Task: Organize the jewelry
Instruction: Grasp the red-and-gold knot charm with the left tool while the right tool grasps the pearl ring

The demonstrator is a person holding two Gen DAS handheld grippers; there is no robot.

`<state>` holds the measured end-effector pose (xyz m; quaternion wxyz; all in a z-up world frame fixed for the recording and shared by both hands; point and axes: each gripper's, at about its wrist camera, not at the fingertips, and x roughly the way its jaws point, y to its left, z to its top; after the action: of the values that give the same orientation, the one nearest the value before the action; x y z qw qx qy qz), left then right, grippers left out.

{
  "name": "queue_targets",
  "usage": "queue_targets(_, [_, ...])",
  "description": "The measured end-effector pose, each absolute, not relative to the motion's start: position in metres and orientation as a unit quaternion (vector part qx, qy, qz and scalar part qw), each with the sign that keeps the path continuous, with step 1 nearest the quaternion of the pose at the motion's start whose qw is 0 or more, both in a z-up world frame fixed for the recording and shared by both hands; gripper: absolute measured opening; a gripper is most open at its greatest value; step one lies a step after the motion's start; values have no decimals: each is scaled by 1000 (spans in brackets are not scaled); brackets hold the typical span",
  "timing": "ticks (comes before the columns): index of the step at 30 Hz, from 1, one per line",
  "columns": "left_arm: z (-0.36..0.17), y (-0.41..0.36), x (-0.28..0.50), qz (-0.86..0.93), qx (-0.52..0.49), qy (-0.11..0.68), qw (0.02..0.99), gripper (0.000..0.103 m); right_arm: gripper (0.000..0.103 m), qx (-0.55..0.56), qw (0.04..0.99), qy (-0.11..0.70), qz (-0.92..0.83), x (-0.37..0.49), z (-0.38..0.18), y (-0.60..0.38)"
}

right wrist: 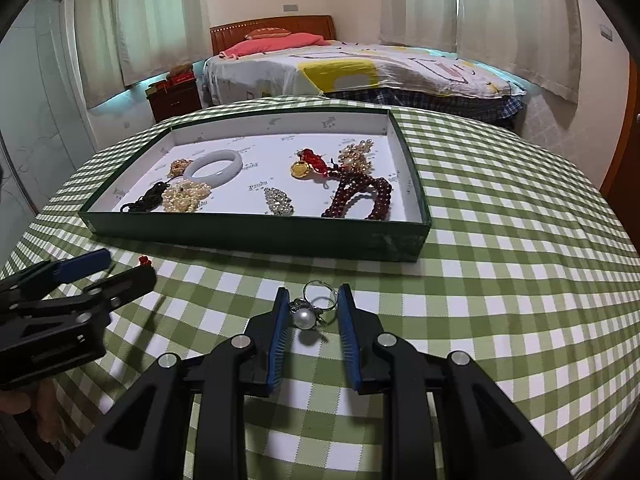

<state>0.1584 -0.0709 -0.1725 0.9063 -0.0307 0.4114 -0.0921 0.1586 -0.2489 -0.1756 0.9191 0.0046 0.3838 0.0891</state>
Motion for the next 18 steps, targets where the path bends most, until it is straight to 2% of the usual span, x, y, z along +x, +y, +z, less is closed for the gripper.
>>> queue_targets(2, [-173,-72,162,-94,-29,412,906,59,26,7,919,384,90,159,-175,-249])
queue_targets(4, [-173,-74,163,-100,-25,412,905,49,26,9,919,384,91,159,-176,-249])
queue_targets(6, [-173,-74,163,-103,-24,412,905,33,26,10,919,385,91,160,-176,-250])
queue_targets(8, [-174,-73,161,-109,-25,412,905,25,26,12,919,385,91,160,-176,-251])
queue_targets(18, [-171,-74,151,-127,-19,401,907,20,26,13,920,380,91,159,-176,-250])
